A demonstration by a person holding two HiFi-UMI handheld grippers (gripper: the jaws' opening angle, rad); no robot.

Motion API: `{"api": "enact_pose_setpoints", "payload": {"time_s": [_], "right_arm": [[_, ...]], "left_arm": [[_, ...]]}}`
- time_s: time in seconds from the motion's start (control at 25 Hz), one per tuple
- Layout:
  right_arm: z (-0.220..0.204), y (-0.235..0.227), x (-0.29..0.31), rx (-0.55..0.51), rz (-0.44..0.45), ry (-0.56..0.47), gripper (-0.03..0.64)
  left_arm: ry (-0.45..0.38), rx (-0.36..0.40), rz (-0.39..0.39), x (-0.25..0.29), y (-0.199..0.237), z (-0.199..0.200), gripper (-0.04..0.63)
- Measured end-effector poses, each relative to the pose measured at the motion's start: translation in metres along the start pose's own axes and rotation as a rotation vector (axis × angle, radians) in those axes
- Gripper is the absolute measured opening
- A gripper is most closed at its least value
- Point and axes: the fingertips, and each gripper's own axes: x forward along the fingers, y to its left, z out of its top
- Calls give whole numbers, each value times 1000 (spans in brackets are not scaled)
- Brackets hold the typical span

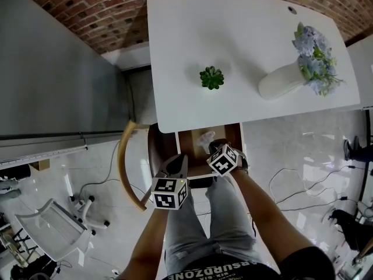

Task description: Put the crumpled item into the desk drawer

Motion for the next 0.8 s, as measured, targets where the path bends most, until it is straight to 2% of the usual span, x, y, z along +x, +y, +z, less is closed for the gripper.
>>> {"api": "enact_pose_setpoints", "payload": {"time_s": [0.8], "right_arm": [[-1, 0, 32, -88, 42, 61, 2]], "left_arm": [[15, -3, 13, 16, 8, -8, -3]]}}
